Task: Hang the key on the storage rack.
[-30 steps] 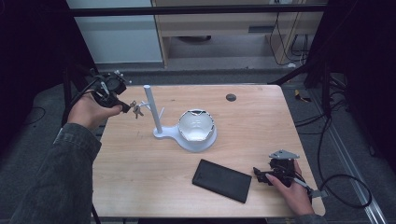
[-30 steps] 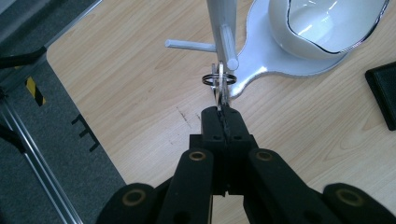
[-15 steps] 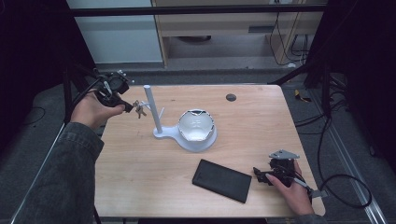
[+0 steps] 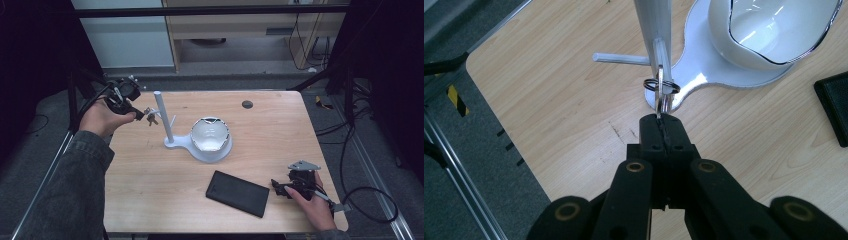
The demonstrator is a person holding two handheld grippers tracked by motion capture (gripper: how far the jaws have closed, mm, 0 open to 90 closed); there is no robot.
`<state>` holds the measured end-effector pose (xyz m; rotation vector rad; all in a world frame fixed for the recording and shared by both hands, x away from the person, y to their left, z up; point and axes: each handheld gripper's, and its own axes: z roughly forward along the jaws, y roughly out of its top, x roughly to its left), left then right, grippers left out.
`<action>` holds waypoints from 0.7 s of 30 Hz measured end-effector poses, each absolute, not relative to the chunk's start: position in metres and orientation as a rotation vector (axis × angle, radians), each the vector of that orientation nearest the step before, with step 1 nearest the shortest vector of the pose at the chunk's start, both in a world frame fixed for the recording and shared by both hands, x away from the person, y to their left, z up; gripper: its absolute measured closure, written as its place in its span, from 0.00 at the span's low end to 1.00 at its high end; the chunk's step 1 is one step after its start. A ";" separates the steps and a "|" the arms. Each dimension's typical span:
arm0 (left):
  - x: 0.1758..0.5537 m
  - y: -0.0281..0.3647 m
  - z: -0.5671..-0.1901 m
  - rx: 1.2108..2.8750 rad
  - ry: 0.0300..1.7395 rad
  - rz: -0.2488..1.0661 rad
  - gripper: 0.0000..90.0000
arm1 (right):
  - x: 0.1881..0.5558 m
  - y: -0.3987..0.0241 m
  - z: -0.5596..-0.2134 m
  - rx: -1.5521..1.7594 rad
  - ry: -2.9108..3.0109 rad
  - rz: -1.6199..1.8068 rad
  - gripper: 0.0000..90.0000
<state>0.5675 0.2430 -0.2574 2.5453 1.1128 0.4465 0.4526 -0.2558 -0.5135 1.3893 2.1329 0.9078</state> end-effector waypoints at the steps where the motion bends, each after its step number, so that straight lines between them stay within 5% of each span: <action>1: 0.568 0.243 -0.257 2.543 1.114 0.447 1.00 | 0.453 -0.256 -0.513 1.389 2.133 0.908 0.00; 21: 0.571 0.245 -0.267 2.506 1.131 0.429 1.00 | 0.452 -0.256 -0.513 1.388 2.137 0.914 0.00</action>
